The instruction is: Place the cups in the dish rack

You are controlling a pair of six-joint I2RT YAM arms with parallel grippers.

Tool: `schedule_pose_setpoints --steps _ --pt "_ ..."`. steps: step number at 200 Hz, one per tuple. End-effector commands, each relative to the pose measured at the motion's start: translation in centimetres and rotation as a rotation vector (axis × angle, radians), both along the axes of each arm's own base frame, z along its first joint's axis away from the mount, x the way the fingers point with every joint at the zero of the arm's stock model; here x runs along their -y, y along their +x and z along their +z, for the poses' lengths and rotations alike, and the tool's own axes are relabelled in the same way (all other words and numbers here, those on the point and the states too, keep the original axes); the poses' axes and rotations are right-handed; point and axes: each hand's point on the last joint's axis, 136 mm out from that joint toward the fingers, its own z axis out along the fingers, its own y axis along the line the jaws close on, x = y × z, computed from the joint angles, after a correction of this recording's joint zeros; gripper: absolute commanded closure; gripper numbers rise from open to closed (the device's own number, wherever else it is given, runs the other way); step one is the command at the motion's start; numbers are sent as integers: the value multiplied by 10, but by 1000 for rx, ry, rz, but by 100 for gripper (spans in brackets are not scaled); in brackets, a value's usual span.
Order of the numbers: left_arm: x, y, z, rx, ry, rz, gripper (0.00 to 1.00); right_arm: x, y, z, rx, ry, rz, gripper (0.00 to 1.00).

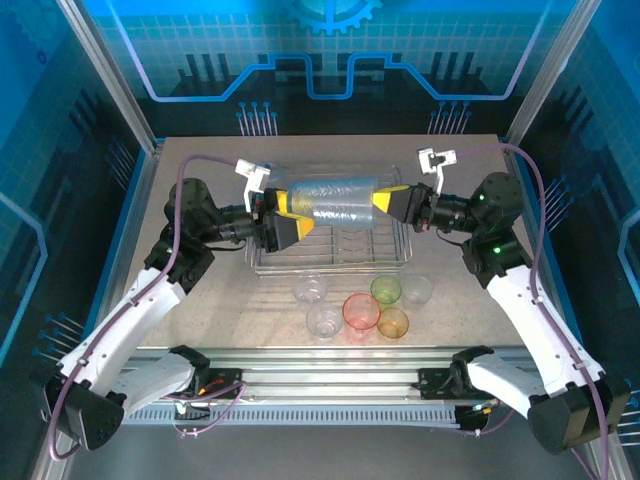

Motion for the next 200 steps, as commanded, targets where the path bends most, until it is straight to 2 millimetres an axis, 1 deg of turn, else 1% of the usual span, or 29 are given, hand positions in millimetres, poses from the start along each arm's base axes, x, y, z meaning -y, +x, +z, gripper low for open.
schedule_pose_setpoints --steps 1,30,53,66,74,101,122,156,172,185,200 --pt "2 -7 16 36 -34 -46 1 -5 -8 8 47 9 39 100" --pt "4 -5 16 12 -35 -56 1 -6 -2 1 22 -7 27 100" --pt "7 -4 13 -13 -29 -81 7 -6 1 1 29 -7 11 100" --pt "8 -2 11 -27 -27 -85 13 -6 2 1 26 -7 12 100" --pt "9 -1 10 -31 -26 -84 17 -6 3 -4 -3 -16 10 100" --pt "9 1 12 -26 -32 -76 30 -7 5 -8 -26 -23 7 100" --pt "9 3 12 -26 -30 -71 37 -8 8 -12 -50 -31 12 100" --pt "9 5 9 -35 -19 -64 60 -10 13 -19 -89 -45 19 100" --pt "9 6 6 -40 -7 -51 61 -10 16 -21 -98 -49 8 85" --pt "7 7 3 -41 5 -26 61 -9 19 -23 -97 -60 -12 66" --pt "2 14 -2 -53 34 37 62 -5 22 -27 -92 -85 -59 57"
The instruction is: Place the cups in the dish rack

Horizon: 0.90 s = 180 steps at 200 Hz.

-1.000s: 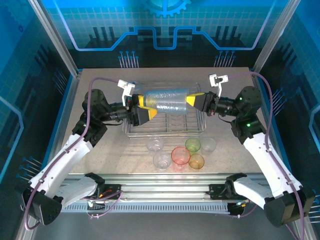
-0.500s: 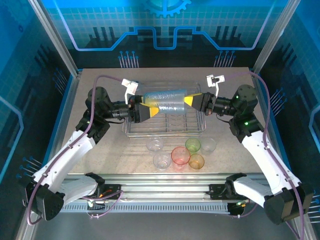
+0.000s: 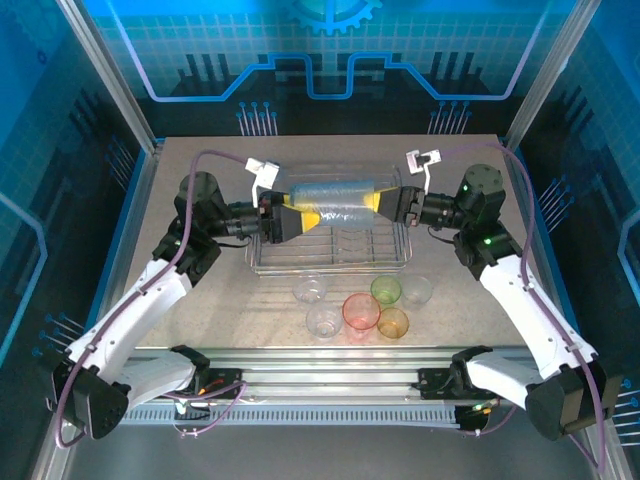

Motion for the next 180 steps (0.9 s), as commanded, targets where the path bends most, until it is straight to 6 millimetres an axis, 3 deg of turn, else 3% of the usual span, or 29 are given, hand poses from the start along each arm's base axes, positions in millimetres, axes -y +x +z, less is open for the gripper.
schedule_pose_setpoints --steps 1,17,35,59,77,128,180 --pt "-6 4 10 58 29 78 62 3 0 6 27 -31 -40 56" --pt "-15 16 -1 28 92 186 57 14 9 -4 23 -99 -149 54" --pt "-28 30 -16 -38 188 312 51 42 24 -31 -28 -266 -364 54" --pt "-44 41 -41 -137 333 413 56 92 32 -70 -129 -498 -602 53" --pt "-58 47 -59 -203 447 489 65 114 29 -81 -177 -513 -668 52" --pt "-83 55 -98 -277 748 598 74 140 25 -84 -190 -448 -782 52" --pt "-91 56 -147 -328 1039 583 75 147 24 -91 -217 -449 -797 52"
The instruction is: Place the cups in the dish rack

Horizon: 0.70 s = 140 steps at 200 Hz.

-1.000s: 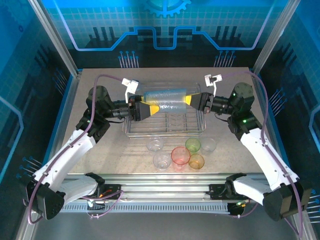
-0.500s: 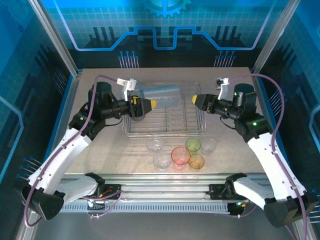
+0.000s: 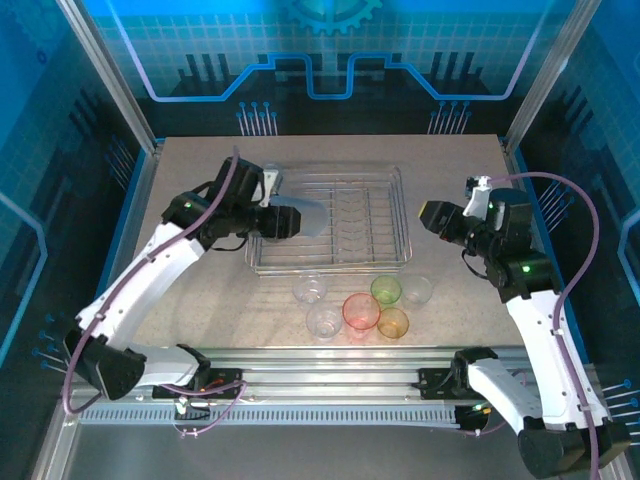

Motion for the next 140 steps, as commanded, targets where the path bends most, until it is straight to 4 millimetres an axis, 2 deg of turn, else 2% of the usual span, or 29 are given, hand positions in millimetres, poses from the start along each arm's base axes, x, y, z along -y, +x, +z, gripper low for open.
schedule_pose_setpoints --steps 1,25,69,140 --pt "-16 -3 -15 -41 162 4 75 8 -3 -6 -20 -2 -31 52" --pt "-20 -2 -35 -104 232 10 74 10 -5 -8 -27 -6 -40 51" --pt "-38 2 -66 -185 393 52 71 15 -6 -9 -33 -6 -60 51" --pt "-52 0 -99 -272 513 66 66 18 -6 -11 -41 0 -77 51"
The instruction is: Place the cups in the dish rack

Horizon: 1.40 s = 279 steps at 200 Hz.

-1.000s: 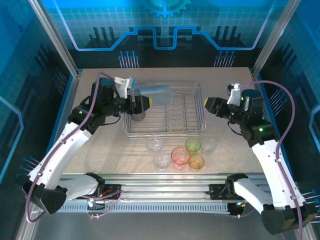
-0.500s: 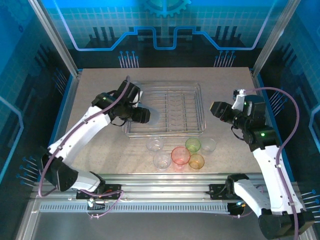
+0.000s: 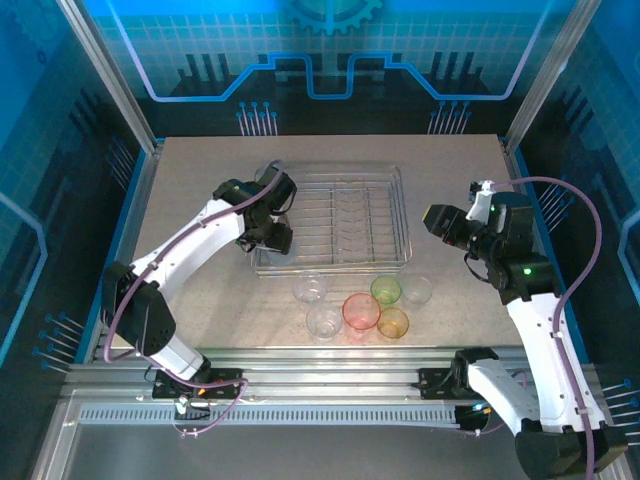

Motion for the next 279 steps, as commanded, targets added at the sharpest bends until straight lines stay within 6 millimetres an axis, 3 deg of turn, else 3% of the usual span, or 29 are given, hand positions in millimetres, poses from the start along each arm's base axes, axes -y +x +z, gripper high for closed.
schedule_pose_setpoints --steps 1,80,113,141,177,203,241,279 --pt "-8 -4 -5 -25 70 -3 66 8 -2 -2 -8 5 -39 51" --pt "-15 -6 -23 -87 141 -1 58 7 1 -4 -11 15 -42 51" --pt "-11 -10 -28 -116 131 -10 48 9 4 -9 -9 12 -49 51" --pt "-14 -10 -28 -118 157 -15 34 10 6 -15 -8 2 -56 50" --pt "-15 -10 -24 -101 174 -17 1 7 7 -14 -1 17 -37 49" --pt "-11 -8 -17 -76 162 -23 1 -4 5 -14 -31 33 30 46" --pt "-2 -5 -1 -5 117 -27 0 -23 0 -31 -151 62 137 46" --pt "-1 -1 20 83 66 -9 1 -52 -17 -47 -247 -50 265 46"
